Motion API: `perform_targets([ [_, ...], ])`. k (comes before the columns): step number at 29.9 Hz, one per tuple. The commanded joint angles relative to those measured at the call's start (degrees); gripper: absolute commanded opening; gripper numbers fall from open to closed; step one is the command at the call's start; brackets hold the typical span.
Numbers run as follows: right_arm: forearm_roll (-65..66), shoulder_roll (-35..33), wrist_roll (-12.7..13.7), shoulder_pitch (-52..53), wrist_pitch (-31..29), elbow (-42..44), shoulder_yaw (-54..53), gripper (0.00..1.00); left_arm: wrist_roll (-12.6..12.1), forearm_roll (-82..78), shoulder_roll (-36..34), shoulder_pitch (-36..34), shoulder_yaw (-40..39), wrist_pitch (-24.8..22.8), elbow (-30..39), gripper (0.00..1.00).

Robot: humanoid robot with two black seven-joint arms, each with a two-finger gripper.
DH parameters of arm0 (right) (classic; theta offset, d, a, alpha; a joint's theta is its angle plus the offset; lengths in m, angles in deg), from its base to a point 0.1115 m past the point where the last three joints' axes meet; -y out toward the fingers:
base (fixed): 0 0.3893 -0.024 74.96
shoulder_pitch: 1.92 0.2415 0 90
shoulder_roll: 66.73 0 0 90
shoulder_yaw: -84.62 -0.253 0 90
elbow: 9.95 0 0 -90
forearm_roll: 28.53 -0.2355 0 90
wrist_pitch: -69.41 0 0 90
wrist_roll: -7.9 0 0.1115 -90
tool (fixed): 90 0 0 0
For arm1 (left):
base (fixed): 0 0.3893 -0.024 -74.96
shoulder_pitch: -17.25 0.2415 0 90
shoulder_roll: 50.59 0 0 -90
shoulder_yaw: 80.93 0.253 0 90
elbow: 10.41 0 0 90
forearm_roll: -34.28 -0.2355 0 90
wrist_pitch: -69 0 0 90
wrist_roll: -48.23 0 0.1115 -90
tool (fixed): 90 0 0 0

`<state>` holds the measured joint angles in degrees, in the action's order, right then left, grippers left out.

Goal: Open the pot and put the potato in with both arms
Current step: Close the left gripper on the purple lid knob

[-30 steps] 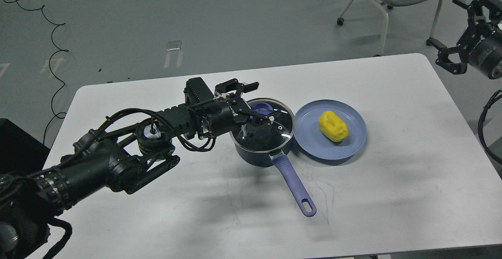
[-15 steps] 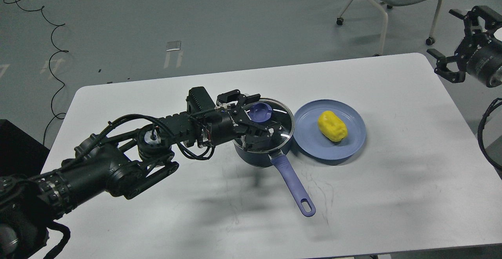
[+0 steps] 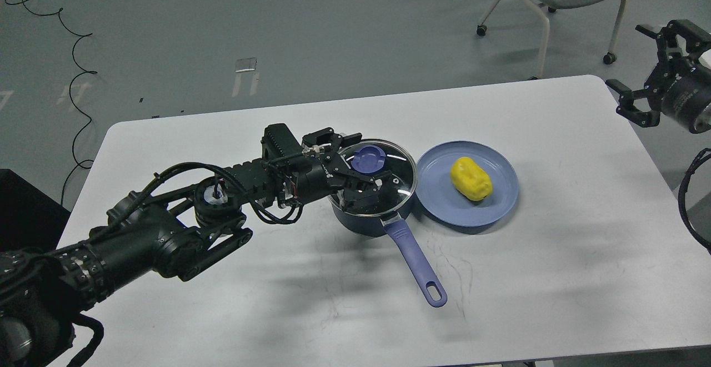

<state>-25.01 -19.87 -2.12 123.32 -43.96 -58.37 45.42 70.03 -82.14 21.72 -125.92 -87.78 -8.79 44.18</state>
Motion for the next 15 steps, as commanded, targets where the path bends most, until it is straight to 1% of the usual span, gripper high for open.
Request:
perform_targets([
  [1, 0.0, -0.01, -0.26, -0.44, -0.01, 0.08, 0.0, 1.0, 0.08, 0.93, -0.15, -0.18, 0.09, -0.17, -0.01, 0.96],
  [3, 0.09, -0.01, -0.69, -0.79, -0.01, 0.08, 0.0, 1.0, 0.08, 0.94, -0.15, -0.09, 0.09, -0.26, -0.01, 0.96],
  [9, 0.09, 0.08, -0.78, -1.58, 0.08, 0.08, 0.0, 1.0, 0.17, 1.29, -0.15, 0.0, 0.09, -1.05, 0.08, 0.96],
  [12, 0.09, -0.01, -0.78, -1.67, 0.08, 0.08, 0.0, 1.0, 0.0, 3.65, -0.15, -0.27, 0.09, -2.71, -0.01, 0.96],
  [14, 0.09, -0.01, -0.78, -2.02, 0.07, 0.17, 0.0, 1.0, -0.09, 6.37, -0.15, -0.53, 0.09, -4.82, -0.01, 0.96],
  [15, 0.17, 0.08, -0.78, -2.02, 0.08, 0.17, 0.0, 1.0, -0.09, 6.73, -0.15, -0.62, 0.09, -5.0, -0.01, 0.96],
])
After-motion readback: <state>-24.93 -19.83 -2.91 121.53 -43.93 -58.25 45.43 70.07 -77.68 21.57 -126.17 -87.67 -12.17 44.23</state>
